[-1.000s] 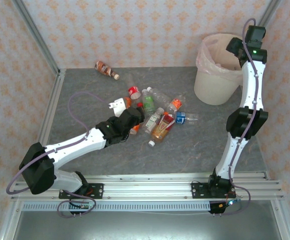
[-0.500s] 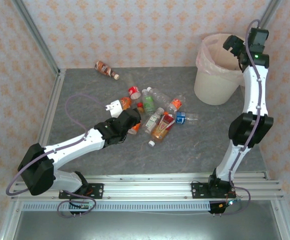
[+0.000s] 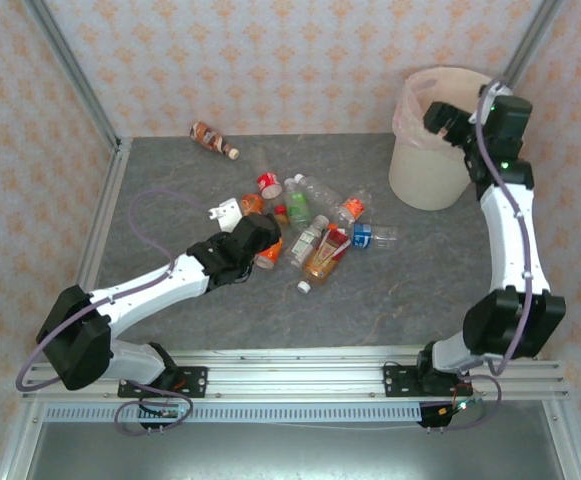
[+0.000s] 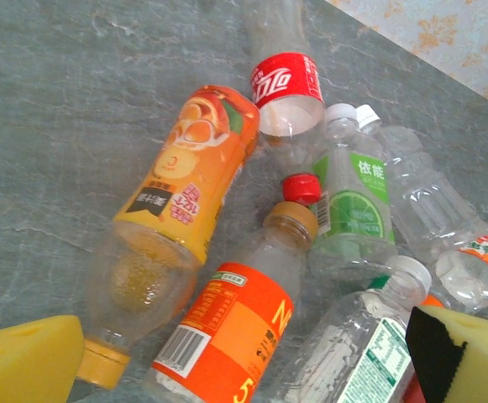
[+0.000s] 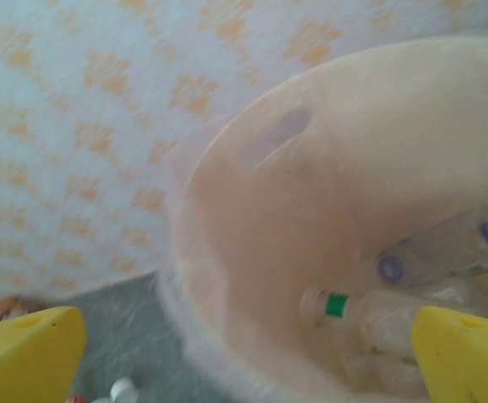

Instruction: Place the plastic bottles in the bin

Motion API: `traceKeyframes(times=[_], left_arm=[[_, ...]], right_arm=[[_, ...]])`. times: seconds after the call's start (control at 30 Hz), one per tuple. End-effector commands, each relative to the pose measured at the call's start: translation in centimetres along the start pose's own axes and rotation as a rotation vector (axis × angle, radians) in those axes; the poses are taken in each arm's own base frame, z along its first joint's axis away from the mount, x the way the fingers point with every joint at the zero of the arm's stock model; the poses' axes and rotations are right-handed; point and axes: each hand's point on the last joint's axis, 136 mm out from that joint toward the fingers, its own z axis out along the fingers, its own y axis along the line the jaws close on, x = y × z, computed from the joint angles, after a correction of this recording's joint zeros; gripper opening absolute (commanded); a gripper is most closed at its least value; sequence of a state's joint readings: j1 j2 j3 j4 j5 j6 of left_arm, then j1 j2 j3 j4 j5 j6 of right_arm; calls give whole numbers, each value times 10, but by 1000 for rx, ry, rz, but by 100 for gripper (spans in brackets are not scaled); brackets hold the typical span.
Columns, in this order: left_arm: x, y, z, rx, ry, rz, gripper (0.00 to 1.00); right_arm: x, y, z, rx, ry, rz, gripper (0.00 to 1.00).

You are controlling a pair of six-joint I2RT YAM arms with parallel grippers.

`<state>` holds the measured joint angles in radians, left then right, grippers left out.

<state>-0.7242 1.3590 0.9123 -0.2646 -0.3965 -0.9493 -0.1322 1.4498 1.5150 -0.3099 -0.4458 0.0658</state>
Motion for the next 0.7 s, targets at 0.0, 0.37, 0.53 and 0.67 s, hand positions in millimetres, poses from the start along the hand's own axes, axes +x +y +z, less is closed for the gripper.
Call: traceKeyframes(times=[0.0,0.37,0.53,0.67], left_arm=[[0,-5,6,12,4,-20,100],[-4,-15,19,41,14,-72,100],[-10,-19,20,29,20,-60,100],[-12,-20,19,27,15,-55,100]], right_arm=[[15,42,-20,-127,-21,-158,100],[146,85,-36,-431,289,-485,99],[203,64,-30,-459,476,-624,99],[230,51,-24,-476,539,-693,99]])
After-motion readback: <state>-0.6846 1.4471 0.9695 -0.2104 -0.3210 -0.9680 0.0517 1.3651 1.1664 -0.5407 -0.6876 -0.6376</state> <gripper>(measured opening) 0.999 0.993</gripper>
